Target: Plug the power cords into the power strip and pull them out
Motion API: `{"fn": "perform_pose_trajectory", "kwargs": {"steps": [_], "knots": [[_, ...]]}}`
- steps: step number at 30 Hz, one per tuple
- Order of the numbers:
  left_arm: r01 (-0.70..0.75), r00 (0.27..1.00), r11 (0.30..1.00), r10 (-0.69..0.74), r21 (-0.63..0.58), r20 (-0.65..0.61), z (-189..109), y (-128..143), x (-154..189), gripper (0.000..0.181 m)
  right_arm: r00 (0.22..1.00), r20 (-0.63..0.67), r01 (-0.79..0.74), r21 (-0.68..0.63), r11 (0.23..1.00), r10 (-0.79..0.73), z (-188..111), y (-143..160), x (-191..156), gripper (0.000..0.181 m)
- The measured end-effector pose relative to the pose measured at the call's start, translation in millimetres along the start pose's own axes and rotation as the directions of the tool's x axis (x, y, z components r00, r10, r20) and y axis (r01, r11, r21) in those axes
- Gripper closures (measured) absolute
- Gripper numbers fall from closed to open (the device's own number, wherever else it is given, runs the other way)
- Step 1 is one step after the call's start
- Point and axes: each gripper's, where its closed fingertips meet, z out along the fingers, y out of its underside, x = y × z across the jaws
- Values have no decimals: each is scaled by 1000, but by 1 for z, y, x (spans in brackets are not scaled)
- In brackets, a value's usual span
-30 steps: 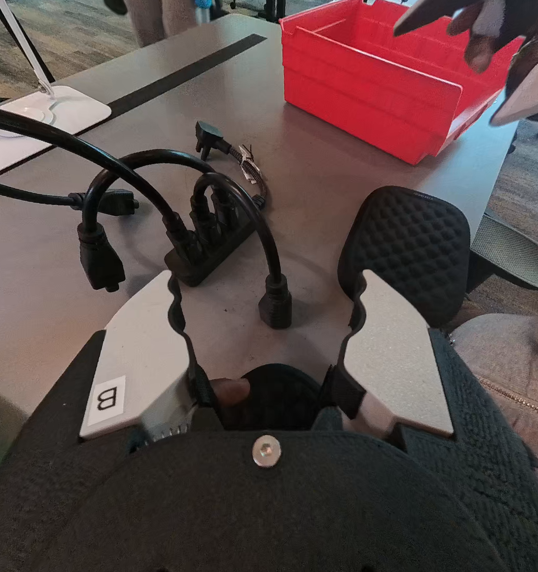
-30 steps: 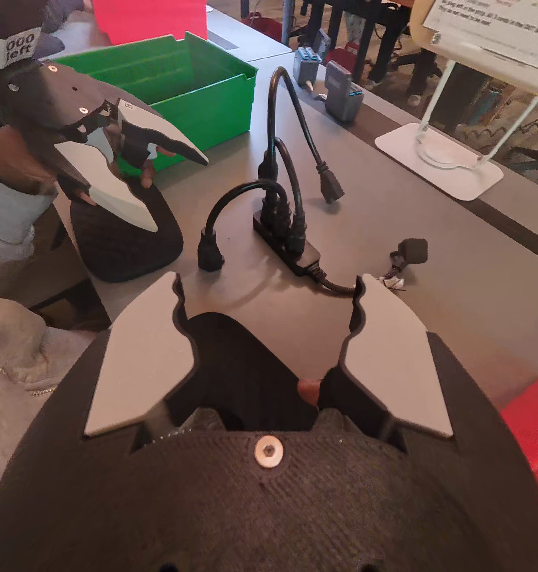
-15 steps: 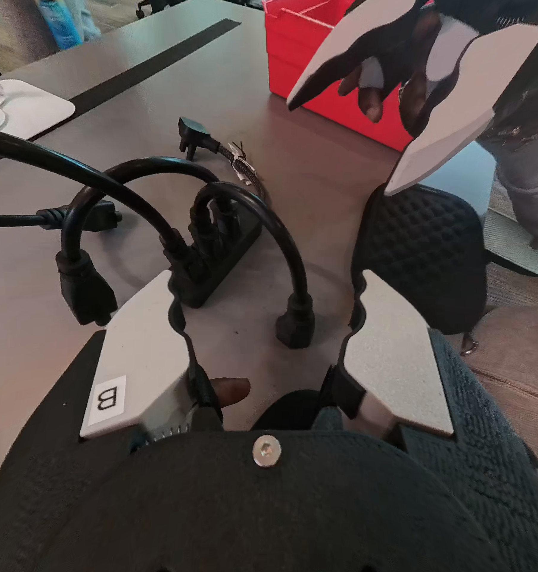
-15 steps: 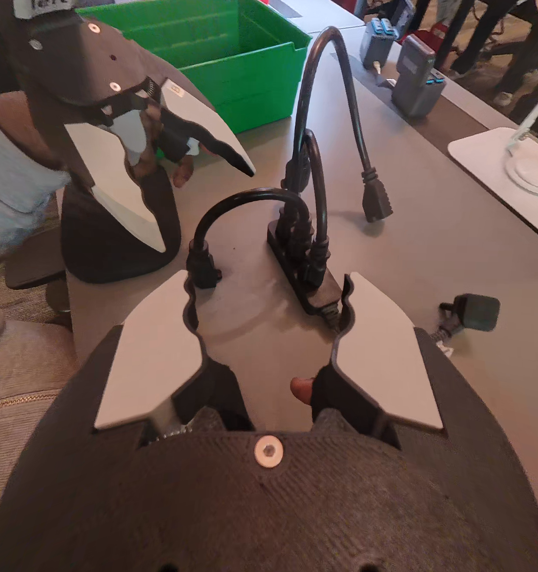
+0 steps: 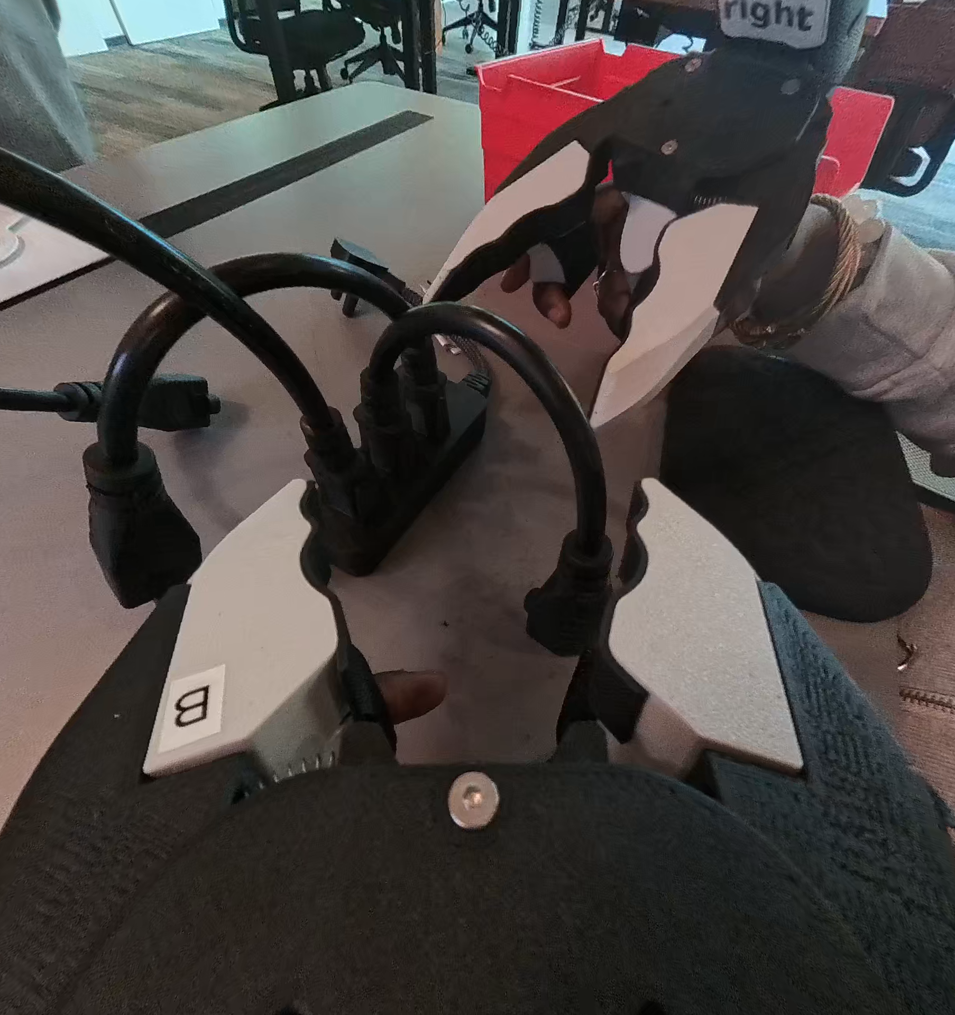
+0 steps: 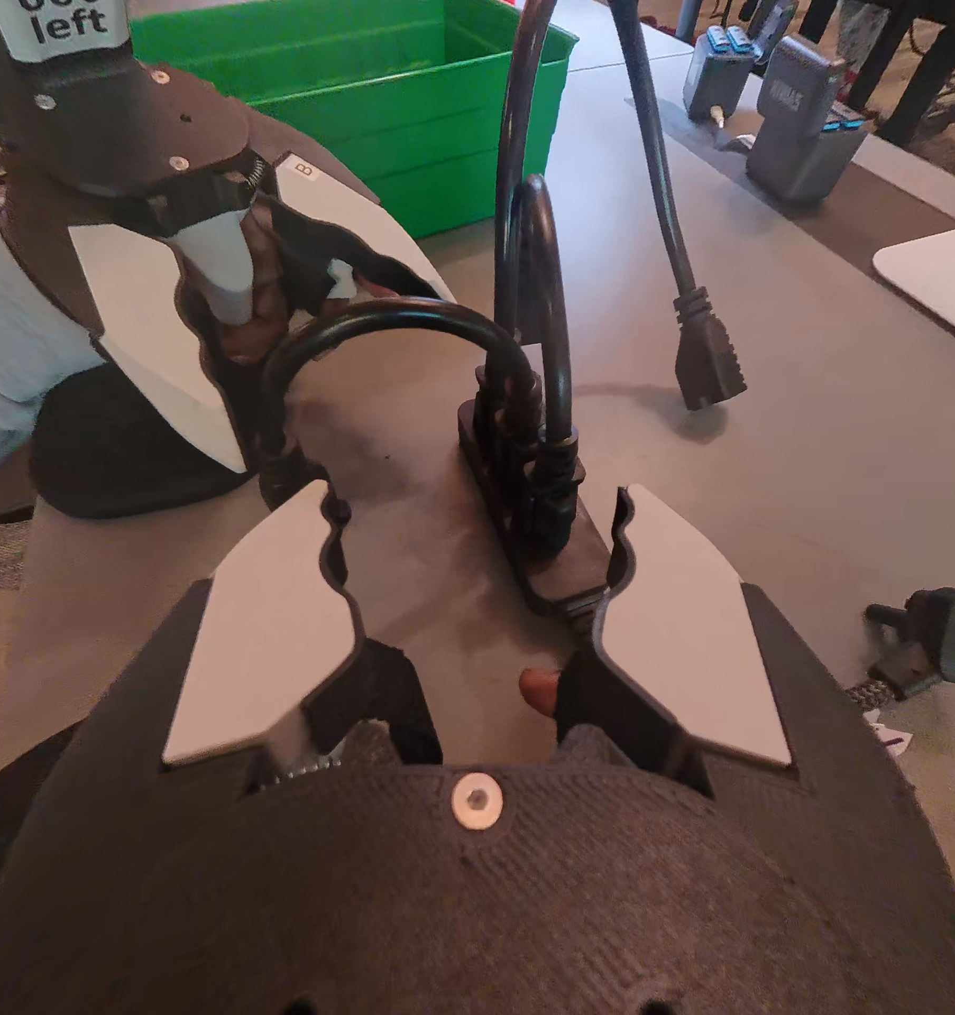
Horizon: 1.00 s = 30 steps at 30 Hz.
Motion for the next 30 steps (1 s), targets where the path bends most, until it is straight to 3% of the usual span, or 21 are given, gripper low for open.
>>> {"fn": "perform_pose_trajectory", "kwargs": {"steps": [10,16,22,26,30], "knots": [[12,1000,999,-13,-38,-22,6,8,0,77,1000,26,-6,-50,999,7,12,13,0,92],[30,999,996,-33,-83,-38,10,14,1,80,999,14,41,-207,977,-40,27,41,-5,90],[4,997,999,-8,-47,-73,7,11,6,80,997,37,71,-222,972,-65,21,42,-8,110],[-66,996,991,72,117,-43,-5,-8,7,86,997,53,62,-175,983,-54,23,40,-9,108],[-242,967,871,182,428,178,-33,-39,-6,89,998,61,28,-120,992,-20,26,37,-13,98]]}}
